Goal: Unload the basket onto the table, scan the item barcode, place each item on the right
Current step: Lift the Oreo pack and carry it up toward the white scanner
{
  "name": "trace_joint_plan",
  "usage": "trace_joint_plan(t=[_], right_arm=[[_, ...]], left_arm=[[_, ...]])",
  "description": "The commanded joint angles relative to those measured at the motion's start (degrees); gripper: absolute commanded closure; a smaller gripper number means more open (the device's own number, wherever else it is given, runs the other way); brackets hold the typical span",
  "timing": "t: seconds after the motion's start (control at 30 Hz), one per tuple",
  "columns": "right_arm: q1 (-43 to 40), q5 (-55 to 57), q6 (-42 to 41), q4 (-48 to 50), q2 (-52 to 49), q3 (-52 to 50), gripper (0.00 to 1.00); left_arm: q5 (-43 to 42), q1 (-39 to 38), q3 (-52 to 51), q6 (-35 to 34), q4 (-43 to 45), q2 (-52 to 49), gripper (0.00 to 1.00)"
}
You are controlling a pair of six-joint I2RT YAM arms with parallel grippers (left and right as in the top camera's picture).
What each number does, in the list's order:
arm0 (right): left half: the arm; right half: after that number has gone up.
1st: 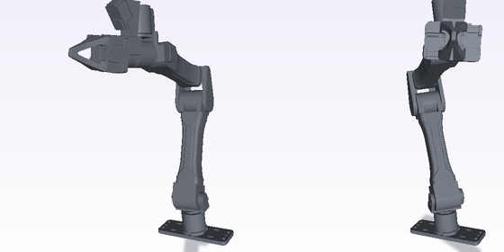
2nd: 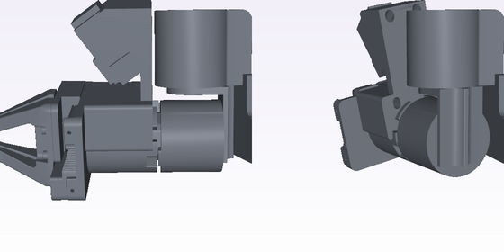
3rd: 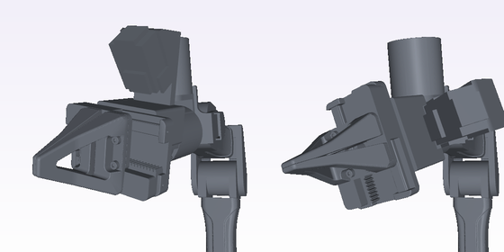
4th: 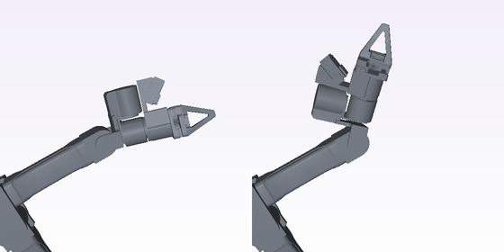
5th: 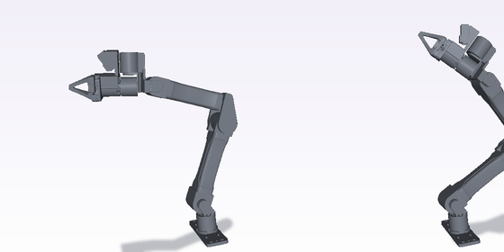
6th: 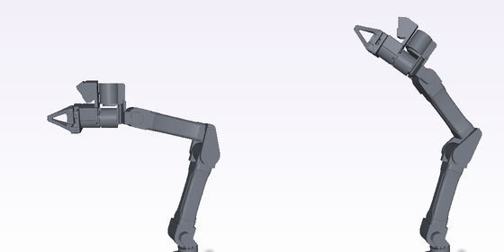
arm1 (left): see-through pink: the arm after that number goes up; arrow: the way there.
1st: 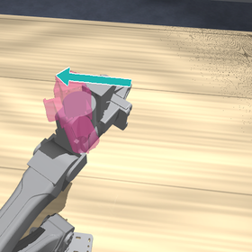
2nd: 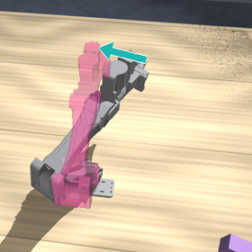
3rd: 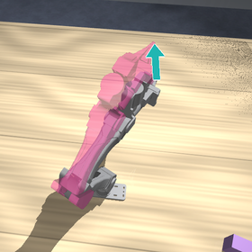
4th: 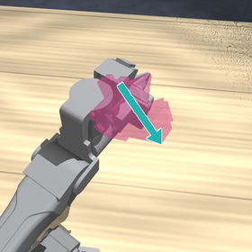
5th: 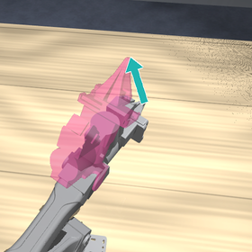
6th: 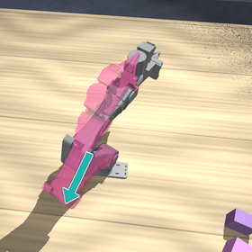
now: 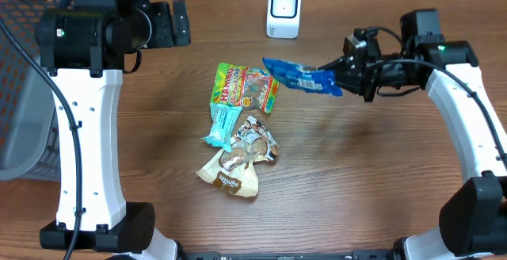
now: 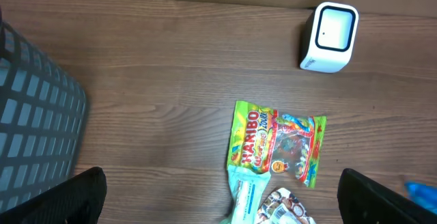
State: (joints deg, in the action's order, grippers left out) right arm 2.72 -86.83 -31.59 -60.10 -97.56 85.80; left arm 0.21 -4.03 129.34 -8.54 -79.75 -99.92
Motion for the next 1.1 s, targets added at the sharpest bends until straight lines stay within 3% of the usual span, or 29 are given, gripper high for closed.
trace_joint_plan(t=[0.0,0.43,0.67,0.9,1.07], right_arm=[[0.1,-3.1,-3.1,0.2,1.1,6.1,0.96],[-1.2,-3.1,-16.3,10.9,1.1,24.1,0.96],[-2.5,-3.1,-23.0,19.6,1.4,27.9,0.96],[-2.5,-3.1,-22.4,19.8,1.4,27.9,0.96],[-2.5,0.0,-13.2,20.7,1.3,27.8,0.96]], left_arm=[[0.0,-0.1,-0.2,1.0,0.1,-0.2,0.00],[0.0,-0.1,-0.2,1.0,0.1,-0.2,0.00],[0.0,-0.1,-0.3,1.0,0.1,-0.2,0.00],[0.0,-0.1,-0.2,1.0,0.1,-0.2,0.00],[0.0,-0.1,-0.2,1.0,0.1,-0.2,0.00]])
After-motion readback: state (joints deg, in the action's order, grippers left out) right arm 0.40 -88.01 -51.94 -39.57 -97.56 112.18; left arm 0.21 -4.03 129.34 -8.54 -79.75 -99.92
